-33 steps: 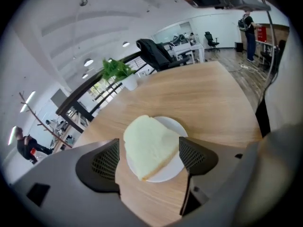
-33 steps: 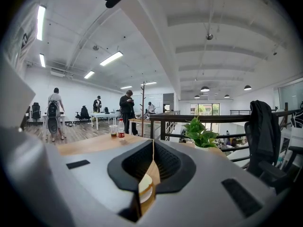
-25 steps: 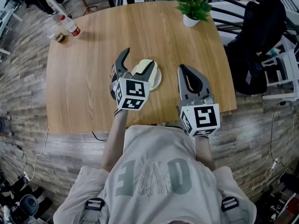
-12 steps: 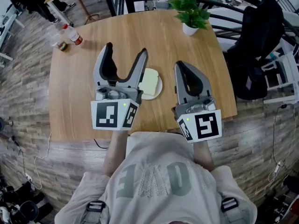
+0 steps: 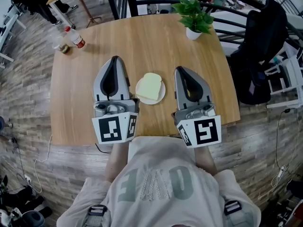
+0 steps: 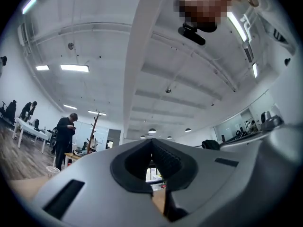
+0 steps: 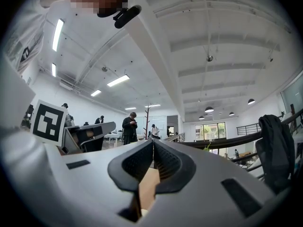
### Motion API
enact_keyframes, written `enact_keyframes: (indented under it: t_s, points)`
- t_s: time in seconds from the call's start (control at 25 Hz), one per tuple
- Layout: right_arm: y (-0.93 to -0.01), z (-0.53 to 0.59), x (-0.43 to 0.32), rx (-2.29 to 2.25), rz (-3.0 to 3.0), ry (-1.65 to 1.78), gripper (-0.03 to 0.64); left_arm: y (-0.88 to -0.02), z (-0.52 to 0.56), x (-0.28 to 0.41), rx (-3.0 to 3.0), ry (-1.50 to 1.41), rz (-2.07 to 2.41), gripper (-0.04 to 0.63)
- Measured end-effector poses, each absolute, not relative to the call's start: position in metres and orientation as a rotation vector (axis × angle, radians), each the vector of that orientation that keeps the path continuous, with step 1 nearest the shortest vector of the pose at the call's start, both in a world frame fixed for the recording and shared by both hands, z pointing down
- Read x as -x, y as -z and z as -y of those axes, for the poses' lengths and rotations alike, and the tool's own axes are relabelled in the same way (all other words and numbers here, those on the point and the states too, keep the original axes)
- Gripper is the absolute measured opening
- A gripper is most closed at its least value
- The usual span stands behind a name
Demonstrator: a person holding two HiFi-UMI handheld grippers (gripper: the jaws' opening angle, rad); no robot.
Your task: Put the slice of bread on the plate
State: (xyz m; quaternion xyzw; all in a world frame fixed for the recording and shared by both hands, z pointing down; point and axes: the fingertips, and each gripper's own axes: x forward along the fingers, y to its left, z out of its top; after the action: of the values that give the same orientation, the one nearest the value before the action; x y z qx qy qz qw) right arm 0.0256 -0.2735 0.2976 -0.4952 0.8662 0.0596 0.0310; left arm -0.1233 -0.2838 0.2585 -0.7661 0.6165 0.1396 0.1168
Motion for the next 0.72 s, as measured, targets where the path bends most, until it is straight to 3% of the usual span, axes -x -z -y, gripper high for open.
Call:
enact_keyframes:
  t_s: [0.72]
  points:
    - [-0.310, 0.275, -0.025, 1.582, -2.686, -0.181, 0.018, -0.276, 0.287, 0.135, 2.275, -0.403, -1.853, 0.009]
